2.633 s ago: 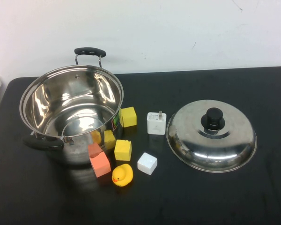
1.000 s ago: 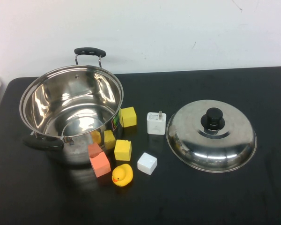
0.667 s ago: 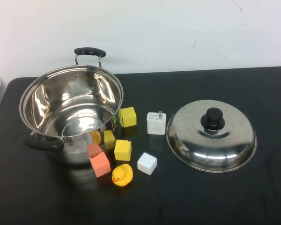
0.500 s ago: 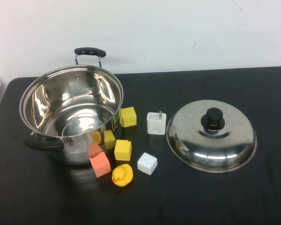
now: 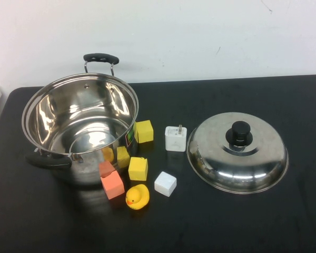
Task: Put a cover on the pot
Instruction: Pick up the pot lid
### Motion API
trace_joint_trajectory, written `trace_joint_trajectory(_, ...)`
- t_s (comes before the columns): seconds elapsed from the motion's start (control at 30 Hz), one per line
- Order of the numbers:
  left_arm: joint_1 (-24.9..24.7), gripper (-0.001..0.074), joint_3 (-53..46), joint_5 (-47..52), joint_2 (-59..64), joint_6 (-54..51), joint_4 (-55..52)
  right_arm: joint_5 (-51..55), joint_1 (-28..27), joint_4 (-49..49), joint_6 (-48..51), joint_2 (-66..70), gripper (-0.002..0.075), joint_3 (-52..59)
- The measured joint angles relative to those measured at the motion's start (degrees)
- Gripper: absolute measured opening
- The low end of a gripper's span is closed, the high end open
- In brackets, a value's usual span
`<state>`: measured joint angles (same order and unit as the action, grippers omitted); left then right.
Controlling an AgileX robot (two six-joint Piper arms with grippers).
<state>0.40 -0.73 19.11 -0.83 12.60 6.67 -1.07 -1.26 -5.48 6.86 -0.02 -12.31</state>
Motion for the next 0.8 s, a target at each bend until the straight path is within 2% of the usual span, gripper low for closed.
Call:
trace_joint_trajectory(0.23, 0.0, -0.0002, 0.0, 0.0, 0.0, 0.0, 0.0, 13.1, 0.0, 0.0, 3.68, 11.08, -0.0002, -7.71)
trace_joint_trajectory(0.43, 0.0, -0.0002, 0.0, 0.0, 0.0, 0.0, 0.0, 19.87, 0.0, 0.0, 3.78, 27.1, -0.0002, -12.3)
trace_joint_trajectory(0.63, 0.0, -0.0002, 0.0, 0.0, 0.0, 0.0, 0.0, 17.69, 0.0, -0.12, 5.61, 41.6, -0.0002, -14.66)
trace_joint_trajectory(0.8, 0.0, -0.0002, 0.0, 0.0, 0.0, 0.0, 0.0, 4.21, 0.0, -1.45, 4.88, 52.17, -0.0002, -14.7)
